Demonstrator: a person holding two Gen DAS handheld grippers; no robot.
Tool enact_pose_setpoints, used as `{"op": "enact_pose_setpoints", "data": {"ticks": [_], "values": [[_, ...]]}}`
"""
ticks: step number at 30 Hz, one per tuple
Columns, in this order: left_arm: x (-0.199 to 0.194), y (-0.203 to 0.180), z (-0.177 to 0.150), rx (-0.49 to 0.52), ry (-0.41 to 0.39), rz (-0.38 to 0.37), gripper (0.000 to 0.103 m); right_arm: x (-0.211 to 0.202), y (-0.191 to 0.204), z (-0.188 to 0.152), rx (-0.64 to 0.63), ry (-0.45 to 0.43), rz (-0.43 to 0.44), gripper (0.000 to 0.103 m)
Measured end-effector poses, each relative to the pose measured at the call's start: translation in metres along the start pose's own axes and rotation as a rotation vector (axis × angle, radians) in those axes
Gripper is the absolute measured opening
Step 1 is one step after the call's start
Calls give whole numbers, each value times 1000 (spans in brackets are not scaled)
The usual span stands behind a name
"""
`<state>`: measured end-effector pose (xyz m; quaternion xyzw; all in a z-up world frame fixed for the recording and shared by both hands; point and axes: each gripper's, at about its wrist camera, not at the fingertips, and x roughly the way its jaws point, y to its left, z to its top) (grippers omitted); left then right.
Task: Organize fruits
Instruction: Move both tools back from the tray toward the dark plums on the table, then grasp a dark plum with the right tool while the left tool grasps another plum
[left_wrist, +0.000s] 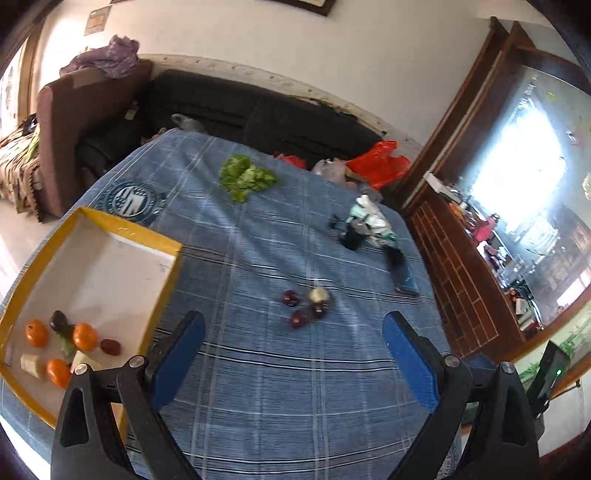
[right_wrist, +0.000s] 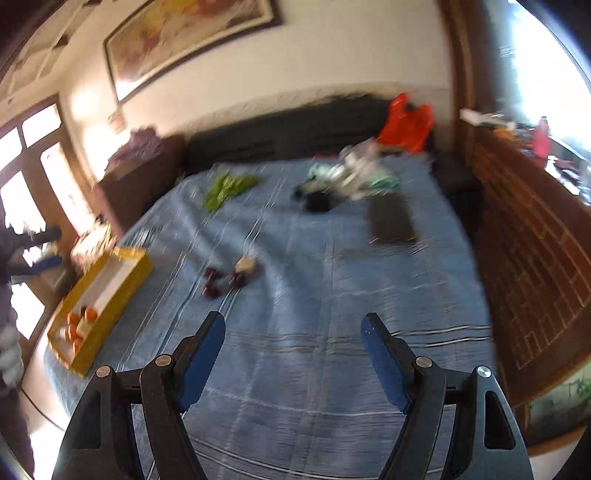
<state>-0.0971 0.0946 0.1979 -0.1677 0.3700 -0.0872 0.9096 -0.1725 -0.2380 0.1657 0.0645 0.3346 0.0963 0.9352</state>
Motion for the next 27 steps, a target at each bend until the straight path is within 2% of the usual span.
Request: {"op": "enact_pose_setpoints", "data": {"ticks": [2,4,6,8,12,14,17,20,22,23,24,27], "values": [[-12,-5,-3,14,-17,-14,95,-9,3,-2,2,-24,9,81],[-30,-6,-5,36,-39,-30,87,-15,11,-7,16,-42,59,81],[-47,-2,-4,54,-56,-29,69,-14,20,-11,28,-49,92,81],[-61,4,-5,74,-65,-20,62,-3,33,-13,34,-41,114,81],[-70,20,-9,108,-71,-21,63,44,53,-14,92,40,188,76],[-62,27,-14,123,-51,-8,70,74,58,-12,126,95,188,73],[-38,37,-26,133,6,-16,71,115,62,-8,147,164,177,67],[-5,49,-35,109,84,-17,71,149,67,-2,141,195,138,66],[15,55,-37,91,115,-17,59,168,65,0,155,207,128,66],[27,58,-36,78,133,-15,45,178,64,1,170,214,132,66],[35,61,-37,68,149,-19,37,188,64,3,181,220,135,66],[66,67,-37,43,187,-15,36,216,67,7,188,234,137,66]]}}
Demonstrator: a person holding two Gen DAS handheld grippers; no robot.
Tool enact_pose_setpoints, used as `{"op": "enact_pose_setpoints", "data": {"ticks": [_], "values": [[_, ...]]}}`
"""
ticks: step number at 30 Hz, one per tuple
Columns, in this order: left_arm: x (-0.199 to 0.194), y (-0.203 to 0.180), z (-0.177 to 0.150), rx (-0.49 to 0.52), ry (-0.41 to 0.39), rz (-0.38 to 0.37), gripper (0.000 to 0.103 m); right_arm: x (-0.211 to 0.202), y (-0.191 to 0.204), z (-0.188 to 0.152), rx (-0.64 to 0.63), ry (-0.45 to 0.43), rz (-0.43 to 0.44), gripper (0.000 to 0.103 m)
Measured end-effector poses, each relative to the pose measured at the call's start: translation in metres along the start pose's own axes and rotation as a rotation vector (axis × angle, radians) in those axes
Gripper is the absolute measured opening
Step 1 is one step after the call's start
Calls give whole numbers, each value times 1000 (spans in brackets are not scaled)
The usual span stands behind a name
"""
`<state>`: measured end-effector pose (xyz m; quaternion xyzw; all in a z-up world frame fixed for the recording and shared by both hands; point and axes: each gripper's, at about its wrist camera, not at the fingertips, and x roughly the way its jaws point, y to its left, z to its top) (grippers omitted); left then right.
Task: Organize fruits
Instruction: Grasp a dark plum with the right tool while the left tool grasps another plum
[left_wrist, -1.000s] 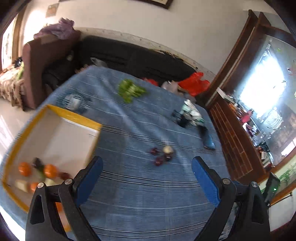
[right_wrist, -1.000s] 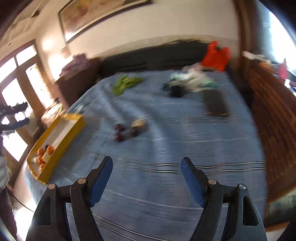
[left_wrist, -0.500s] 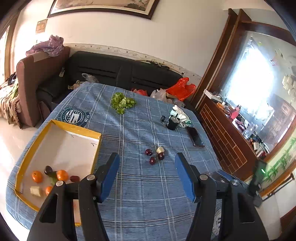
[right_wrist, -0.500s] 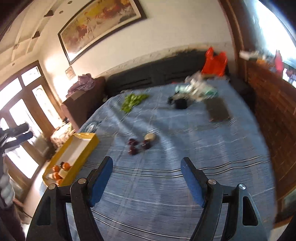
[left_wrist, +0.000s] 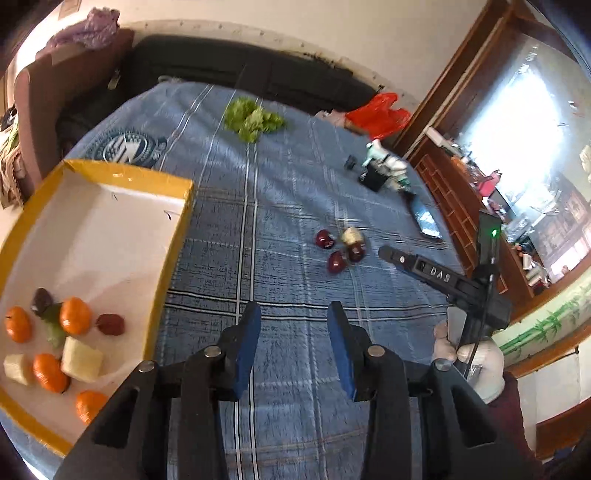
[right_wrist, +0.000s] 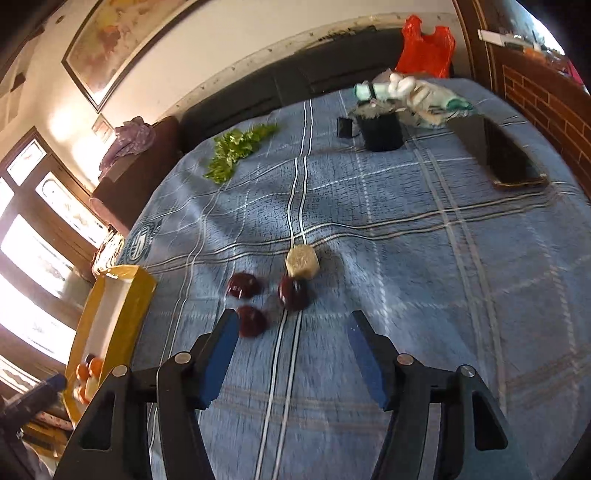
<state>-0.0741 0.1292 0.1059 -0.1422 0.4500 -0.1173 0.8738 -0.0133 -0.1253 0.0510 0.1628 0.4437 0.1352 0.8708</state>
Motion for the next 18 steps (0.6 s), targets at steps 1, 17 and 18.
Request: {"op": "enact_pose_setpoints", "data": {"ticks": [1,17,18], "values": [[9,0,1,6,12,10,36,6,0,2,2,4,-2,66],[127,-53,20,209,114,80,39,19,-13,6,-8,-50,18,27],[134,-57,22,217,116,77,39,16,-14,6,-3,-60,19,27]]}}
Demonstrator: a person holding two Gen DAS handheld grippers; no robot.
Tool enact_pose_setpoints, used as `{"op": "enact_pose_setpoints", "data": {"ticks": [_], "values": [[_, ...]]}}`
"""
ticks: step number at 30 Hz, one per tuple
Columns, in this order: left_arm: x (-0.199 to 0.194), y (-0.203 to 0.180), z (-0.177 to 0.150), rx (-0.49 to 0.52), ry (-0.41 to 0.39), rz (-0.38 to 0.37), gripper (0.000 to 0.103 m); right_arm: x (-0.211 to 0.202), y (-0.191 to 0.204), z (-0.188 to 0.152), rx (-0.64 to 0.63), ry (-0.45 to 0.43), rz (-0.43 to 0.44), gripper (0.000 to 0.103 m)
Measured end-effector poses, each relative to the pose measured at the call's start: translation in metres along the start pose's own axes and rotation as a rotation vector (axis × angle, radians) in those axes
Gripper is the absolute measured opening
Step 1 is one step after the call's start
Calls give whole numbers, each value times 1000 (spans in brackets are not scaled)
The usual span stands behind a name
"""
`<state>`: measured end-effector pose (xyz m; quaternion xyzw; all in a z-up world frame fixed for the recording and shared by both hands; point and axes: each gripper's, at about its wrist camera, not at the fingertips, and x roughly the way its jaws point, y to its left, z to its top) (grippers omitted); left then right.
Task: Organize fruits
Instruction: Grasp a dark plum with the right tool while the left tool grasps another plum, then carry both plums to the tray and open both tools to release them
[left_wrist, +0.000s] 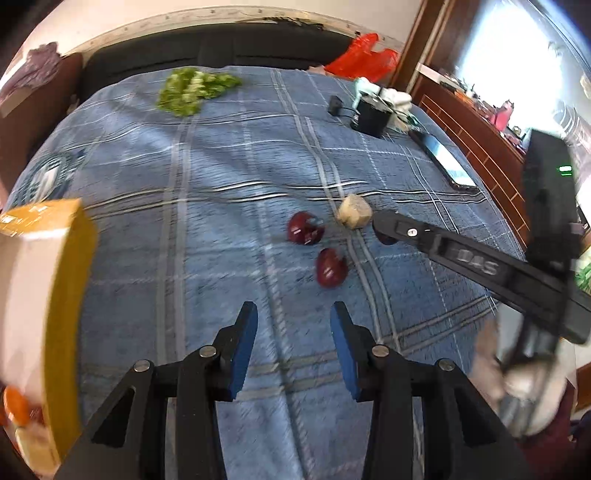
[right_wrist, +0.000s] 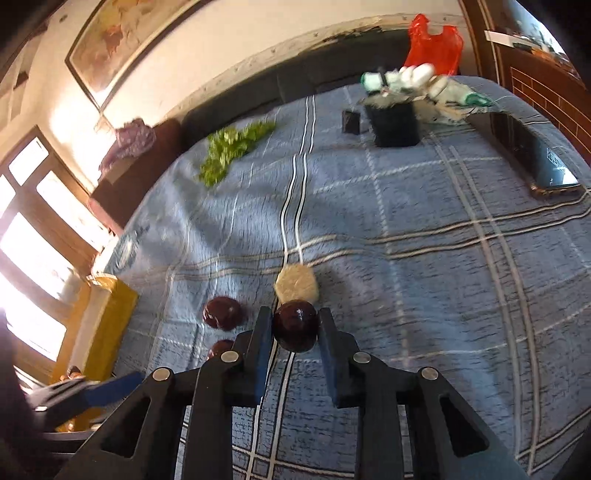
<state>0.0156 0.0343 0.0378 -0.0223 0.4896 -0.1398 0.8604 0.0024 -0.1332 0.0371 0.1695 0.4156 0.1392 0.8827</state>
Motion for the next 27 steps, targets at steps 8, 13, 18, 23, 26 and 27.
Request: {"op": "enact_pose_setpoints", "data": {"ticks": [8,13,18,23,26,27], "values": [[42,-25,20,74,2,33,39,-9,2,3,-6,-27,-7,27],[42,-29,22,90,-23,27,22,-9,3,4,-1,-33,-7,27],[17,-24,15,83,-71,70,22,-10,4,4,-1,-35,-1,27],[-50,1,0,23,-170,81,23,-20,15,2,-13,-62,94,27],[-103,27,-12,-30,-234,93,23,-28,24,1,7,-55,258,27],[-121,38,-16,-51,-252,102,23,-30,26,0,12,-48,302,27]]}}
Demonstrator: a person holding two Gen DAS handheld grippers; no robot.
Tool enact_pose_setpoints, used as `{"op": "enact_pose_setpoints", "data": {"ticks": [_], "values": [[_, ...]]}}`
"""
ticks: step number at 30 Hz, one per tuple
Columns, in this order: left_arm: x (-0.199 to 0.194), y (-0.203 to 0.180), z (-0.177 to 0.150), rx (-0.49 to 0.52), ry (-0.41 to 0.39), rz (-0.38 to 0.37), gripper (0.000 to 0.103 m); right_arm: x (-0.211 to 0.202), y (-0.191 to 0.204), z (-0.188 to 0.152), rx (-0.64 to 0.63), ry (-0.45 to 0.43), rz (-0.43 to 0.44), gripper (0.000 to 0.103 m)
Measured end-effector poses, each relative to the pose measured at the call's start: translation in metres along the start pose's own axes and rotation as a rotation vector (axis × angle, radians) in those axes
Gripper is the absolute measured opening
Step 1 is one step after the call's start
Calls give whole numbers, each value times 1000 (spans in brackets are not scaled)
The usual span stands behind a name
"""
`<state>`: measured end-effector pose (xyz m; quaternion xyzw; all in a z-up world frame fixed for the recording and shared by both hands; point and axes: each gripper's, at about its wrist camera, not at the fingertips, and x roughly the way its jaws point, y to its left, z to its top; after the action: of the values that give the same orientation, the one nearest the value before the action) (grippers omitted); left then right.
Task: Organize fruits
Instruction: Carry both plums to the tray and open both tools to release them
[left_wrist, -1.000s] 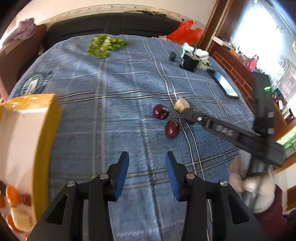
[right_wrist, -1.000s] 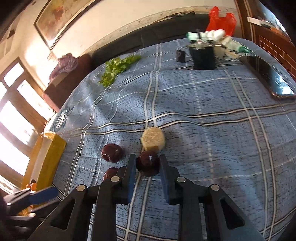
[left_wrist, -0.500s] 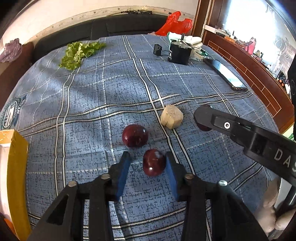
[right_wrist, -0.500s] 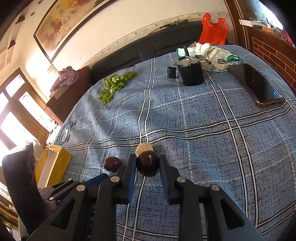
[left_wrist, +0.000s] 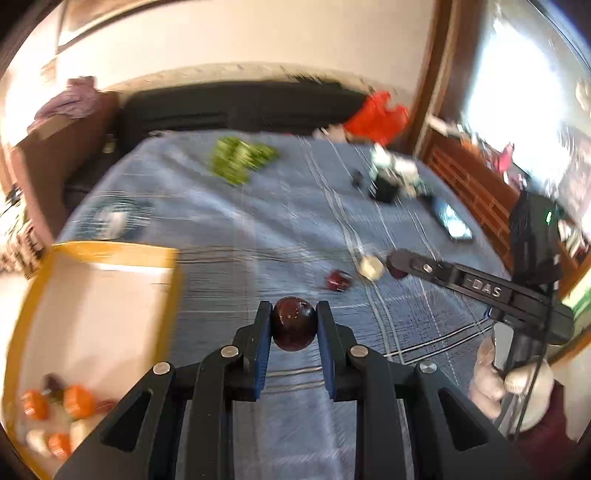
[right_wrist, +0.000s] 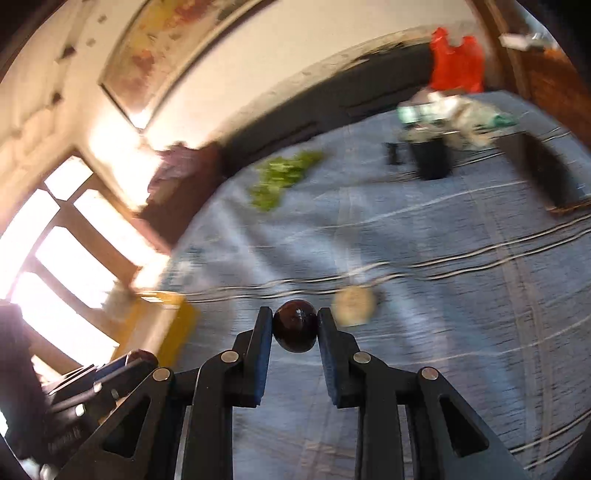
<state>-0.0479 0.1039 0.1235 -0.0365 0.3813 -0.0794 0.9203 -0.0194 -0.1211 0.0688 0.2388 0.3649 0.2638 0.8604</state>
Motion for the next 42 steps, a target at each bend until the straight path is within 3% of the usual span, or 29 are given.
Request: {"op": "enact_pose_setpoints", "data": {"ticks": [2,5,9,14,18,29,37,39,42], "values": [[-31,27,1,-36,-30,31,23,-3,16,-2,8,9,86,28],[-67,66,3,-75,-60,91,23,-4,51,-10,-34,34,122,28],[-100,121,8,-103,-84,230,23,5,112,-20,-110,96,177,28],[-97,177,1,-189,-50,274,23,37,189,-40,-239,189,190,29],[-65,211,-12,-256,9,261,23,82,221,-63,-277,270,167,29],[10,264,-33,-343,151,280,23,184,249,-105,-412,392,-9,29],[9,271,-44,-361,146,275,25,204,248,-114,-423,412,-47,30],[0,267,-43,-358,125,296,42,204,250,-113,-435,400,-49,30],[-21,258,-43,-361,75,327,57,195,252,-111,-436,387,-43,32]]}}
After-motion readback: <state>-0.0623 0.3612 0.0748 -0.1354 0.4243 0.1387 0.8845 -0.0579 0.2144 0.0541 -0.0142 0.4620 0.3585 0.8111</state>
